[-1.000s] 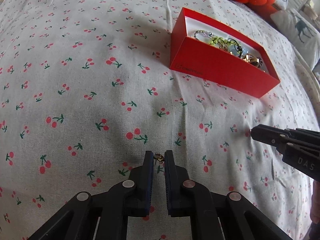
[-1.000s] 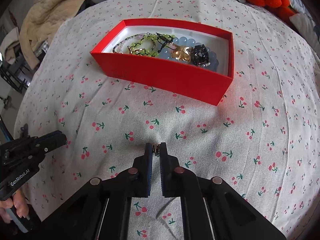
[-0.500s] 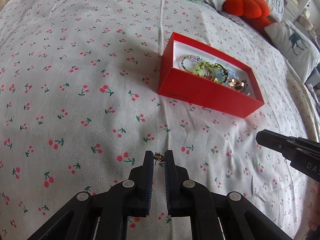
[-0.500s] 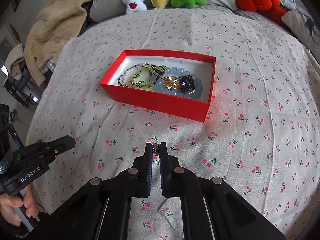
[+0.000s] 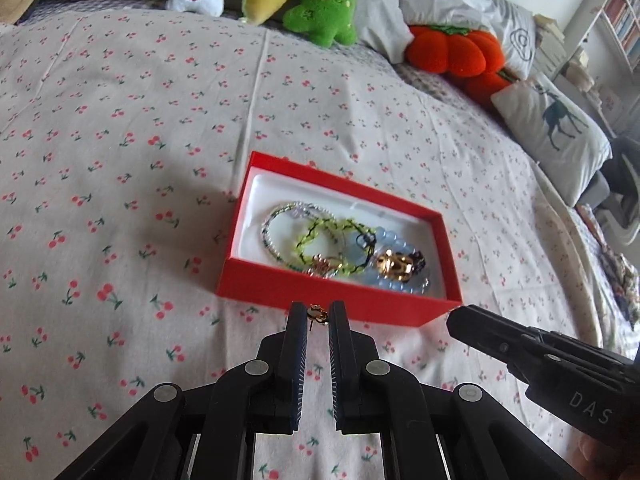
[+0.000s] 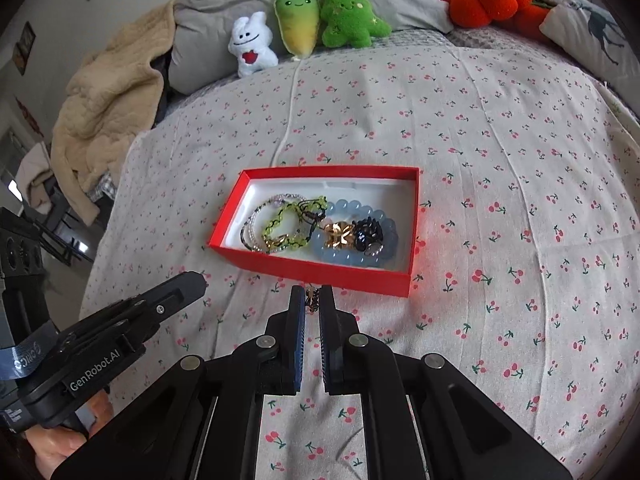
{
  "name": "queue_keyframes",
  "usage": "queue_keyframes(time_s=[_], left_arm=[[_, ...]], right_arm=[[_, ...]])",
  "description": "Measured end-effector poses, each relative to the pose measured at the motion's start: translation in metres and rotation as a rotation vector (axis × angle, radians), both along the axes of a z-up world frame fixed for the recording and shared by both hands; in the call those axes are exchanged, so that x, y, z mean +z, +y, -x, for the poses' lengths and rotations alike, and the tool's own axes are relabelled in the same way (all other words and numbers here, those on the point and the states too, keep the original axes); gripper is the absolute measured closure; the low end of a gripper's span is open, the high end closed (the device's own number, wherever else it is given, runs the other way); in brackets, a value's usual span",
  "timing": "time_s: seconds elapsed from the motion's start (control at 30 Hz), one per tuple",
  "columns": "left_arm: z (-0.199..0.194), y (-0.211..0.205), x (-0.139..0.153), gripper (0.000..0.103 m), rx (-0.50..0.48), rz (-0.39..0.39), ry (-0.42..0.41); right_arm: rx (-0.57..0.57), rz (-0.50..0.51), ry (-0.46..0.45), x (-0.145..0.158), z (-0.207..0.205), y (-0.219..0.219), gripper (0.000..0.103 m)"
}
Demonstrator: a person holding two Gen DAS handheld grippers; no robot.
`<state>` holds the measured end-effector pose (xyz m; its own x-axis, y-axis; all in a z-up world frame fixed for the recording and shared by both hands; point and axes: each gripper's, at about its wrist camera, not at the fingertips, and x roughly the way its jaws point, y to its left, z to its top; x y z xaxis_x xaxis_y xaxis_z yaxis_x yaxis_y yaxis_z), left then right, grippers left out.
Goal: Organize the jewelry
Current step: 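Lower both held earrings into the red box and open both tools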
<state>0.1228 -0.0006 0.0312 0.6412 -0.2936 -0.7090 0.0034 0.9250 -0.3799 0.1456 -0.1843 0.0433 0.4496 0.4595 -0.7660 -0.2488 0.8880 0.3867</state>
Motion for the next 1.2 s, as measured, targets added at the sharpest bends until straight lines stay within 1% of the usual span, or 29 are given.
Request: queue_keyframes(time_s=[0.17,0.27,0.4,0.53,0.7,0.77,0.83,1.07,1.1,1.2], left_arm=[[-0.022,-0.012,-0.002,0.097,0.001,-0.037,-0.027],[-0.035,-0.018,-0.006,0.096,0.001,-0.066,-0.026],[-0.049,-0.024,-0.015,0.096,-0.003,-0.087,-0.014],[-0.059,-0.027,-0.024,0.096,0.003,-0.081,-0.003],[-0.067,-0.028,-0.026,0.096,0.017,-0.061,-0.006],[-0.070,-0.028,-0.026,0.093,0.030,-0.052,0.005],[-0.071,-0.026,-0.026,0.081,0.040,-0.034,0.010],[-0.068,-0.023,-0.020,0.070,0.065,-0.019,0.007],[-0.067,-0.022,-0.018,0.068,0.070,-0.021,0.006],[-0.062,-0.020,-0.014,0.066,0.073,-0.039,-0.005]], right_arm=[[-0.074,-0.043,-0.009,-0.001,-0.020,-0.013,0.096],[-0.096,-0.037,-0.008,-0.006,-0.030,-0.016,0.096],[-0.108,-0.035,0.002,-0.013,-0.041,-0.017,0.096],[-0.110,-0.031,0.006,-0.018,-0.048,-0.017,0.096],[-0.108,-0.027,0.010,-0.023,-0.054,-0.017,0.096],[-0.104,-0.026,0.010,-0.024,-0.056,-0.017,0.096],[-0.102,-0.026,0.009,-0.026,-0.057,-0.017,0.096],[-0.104,-0.041,0.010,-0.028,-0.063,-0.018,0.096],[-0.103,-0.054,0.003,-0.027,-0.063,-0.018,0.095],[-0.099,-0.074,-0.003,-0.023,-0.065,-0.018,0.094]])
